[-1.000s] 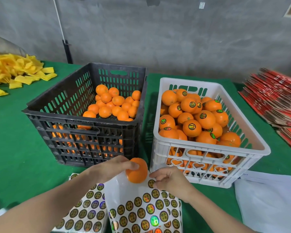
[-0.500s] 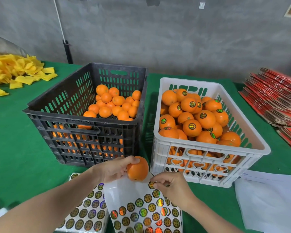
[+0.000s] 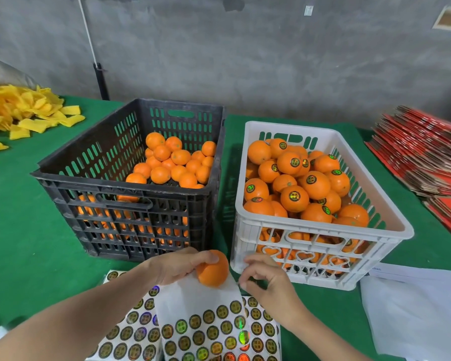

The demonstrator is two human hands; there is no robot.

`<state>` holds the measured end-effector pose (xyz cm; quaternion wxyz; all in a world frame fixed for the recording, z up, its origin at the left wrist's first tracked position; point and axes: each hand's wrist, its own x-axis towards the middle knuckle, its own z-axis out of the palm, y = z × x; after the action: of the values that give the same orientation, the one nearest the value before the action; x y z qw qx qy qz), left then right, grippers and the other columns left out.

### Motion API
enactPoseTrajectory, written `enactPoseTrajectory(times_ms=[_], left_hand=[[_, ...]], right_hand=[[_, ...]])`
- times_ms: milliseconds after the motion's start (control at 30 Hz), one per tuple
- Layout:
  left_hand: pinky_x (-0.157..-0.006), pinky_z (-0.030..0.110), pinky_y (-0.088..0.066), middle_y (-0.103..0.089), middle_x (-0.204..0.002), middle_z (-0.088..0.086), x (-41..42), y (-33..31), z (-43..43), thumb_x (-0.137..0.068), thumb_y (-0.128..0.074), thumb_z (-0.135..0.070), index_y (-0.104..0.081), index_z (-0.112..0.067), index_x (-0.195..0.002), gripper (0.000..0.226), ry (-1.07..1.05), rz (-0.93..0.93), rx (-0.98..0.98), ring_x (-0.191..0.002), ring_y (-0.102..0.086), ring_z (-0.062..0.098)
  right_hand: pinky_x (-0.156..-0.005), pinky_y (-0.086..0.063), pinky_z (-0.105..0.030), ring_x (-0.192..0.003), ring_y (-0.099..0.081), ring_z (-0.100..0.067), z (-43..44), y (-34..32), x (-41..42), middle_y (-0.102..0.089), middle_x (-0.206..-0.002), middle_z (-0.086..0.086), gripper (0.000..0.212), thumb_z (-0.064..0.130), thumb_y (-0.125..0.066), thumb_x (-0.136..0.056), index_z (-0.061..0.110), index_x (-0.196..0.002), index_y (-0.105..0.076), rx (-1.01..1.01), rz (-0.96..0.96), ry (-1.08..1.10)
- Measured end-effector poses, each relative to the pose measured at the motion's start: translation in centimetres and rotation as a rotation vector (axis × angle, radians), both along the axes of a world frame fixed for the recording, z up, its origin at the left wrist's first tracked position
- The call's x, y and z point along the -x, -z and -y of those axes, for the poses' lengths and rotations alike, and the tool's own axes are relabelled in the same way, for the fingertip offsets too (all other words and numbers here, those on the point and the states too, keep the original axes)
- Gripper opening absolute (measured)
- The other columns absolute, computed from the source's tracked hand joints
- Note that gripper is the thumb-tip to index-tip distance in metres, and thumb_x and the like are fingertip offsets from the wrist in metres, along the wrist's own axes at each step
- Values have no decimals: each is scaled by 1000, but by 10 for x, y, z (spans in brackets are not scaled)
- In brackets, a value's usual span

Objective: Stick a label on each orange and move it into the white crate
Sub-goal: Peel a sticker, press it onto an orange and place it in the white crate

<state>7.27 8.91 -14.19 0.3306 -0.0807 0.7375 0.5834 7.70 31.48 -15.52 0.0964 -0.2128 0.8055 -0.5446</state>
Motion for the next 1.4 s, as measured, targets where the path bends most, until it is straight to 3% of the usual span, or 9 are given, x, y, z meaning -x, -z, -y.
enactPoseTrajectory(times_ms=[133,233,300,467,600,967,1067,1167,1400], left_hand=[[-79,19,-42,-61,-94,-9,-7,0,-2,-78,-69,-46,-61,-21,-96,31,161,-137,187,-97,-56,12],[-81,24,-46,-58,-100,-7,-12,-5,-2,-65,-68,-53,-59,-21,-95,46,228,-342,244,-95,-57,9],[-83,20,-49,-63,-111,-9,-15,-11,-2,-62,-72,-47,-60,-25,-111,55,165,-342,109,-102,-61,7],[-96,45,-48,-60,-125,16,-17,-27,-7,-60,-76,-31,-50,-12,-130,77,-79,-202,-378,-110,-62,29],[-93,41,-47,-59,-118,20,-16,-40,-19,-59,-74,-29,-41,0,-135,88,-141,-157,-486,-102,-60,28],[-71,32,-47,-56,-106,17,-21,-60,-30,-53,-74,-29,-40,4,-131,92,-190,-187,-464,-85,-59,23],[-72,35,-45,-60,-97,14,-22,-66,-28,-55,-75,-27,-42,4,-127,85,-145,-217,-424,-83,-58,24],[-79,39,-44,-65,-92,8,-24,-74,-27,-56,-74,-25,-48,1,-118,72,-102,-255,-389,-85,-60,24],[-78,38,-55,-66,-105,20,-17,-97,-42,-57,-75,-27,-55,0,-120,71,-165,-356,-448,-91,-66,32]], right_hand=[[-73,-42,-14,-79,-55,-8,-1,-21,4,-62,-85,-4,24,0,-67,-82,21,-72,-66,70,54,114],[-72,-44,-20,-74,-55,-15,0,-33,4,-62,-76,-3,19,1,-65,-85,17,-75,-65,94,101,141],[-71,-45,-22,-72,-53,-16,1,-43,4,-61,-74,-3,17,-1,-64,-85,14,-77,-65,143,113,138],[-64,-43,-26,-65,-50,-16,5,-75,6,-57,-67,-6,17,1,-64,-85,16,-78,-66,221,119,44],[-62,-43,-20,-60,-47,-5,13,-89,1,-54,-59,10,19,2,-66,-84,20,-77,-65,138,46,-50],[-62,-41,-14,-69,-51,-3,16,-95,-9,-54,-65,19,28,9,-70,-81,32,-74,-56,-54,-348,77],[-65,-40,-17,-73,-50,-2,14,-99,-12,-52,-70,18,33,21,-71,-81,46,-89,-51,-149,-410,74],[-68,-41,-14,-86,-47,3,7,-104,-9,-47,-86,23,60,35,-74,-76,60,-111,-32,-197,-375,73],[-82,-47,-14,-111,-43,5,2,-108,-9,-42,-122,25,51,49,-63,-75,48,-120,-38,-63,-416,13]])
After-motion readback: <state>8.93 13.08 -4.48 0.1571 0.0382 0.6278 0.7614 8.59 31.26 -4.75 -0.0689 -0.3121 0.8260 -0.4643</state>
